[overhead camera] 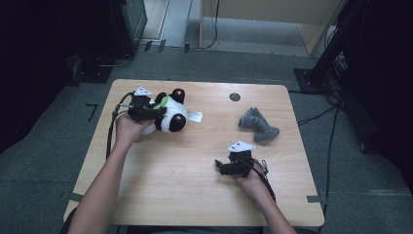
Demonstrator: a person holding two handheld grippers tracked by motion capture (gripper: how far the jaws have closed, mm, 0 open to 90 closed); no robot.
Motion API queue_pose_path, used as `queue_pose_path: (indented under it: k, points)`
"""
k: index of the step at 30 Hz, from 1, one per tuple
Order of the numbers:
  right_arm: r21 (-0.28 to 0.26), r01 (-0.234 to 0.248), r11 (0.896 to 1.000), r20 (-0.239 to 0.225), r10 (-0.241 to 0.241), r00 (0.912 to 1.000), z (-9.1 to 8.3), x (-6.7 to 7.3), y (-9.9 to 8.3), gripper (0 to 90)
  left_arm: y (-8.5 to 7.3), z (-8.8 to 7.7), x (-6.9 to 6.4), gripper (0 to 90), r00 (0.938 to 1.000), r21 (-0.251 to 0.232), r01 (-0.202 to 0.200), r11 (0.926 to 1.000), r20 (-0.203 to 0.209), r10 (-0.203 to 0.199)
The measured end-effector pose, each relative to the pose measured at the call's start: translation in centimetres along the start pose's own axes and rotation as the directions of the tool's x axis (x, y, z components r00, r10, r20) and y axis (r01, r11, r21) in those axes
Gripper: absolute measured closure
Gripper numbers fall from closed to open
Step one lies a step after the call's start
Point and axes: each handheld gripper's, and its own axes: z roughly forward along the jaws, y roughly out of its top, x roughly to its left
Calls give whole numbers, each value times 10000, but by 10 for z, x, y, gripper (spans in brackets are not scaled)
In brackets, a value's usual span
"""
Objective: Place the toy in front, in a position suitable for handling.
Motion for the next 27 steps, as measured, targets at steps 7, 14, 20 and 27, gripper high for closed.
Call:
queue_pose_path:
  k: [7,14,20,27]
  points:
    - [-5,27,10000,-14,-27,10000,0,0,0,123,5,-10,-6,678,9975,-210,388,9990,604,-375]
    - [386,-263,9989,87,259,9996,-4,-4,7,173,10,-23,-26,678,9961,-293,160,9994,878,-134]
    - [-366,-676,9970,-19,675,9977,-22,-20,21,232,5,-33,-49,677,9942,-158,-108,9998,1065,124]
    - [-801,-706,9943,43,712,9975,-32,-32,26,214,-11,-42,-76,675,9857,98,-44,9999,1684,27]
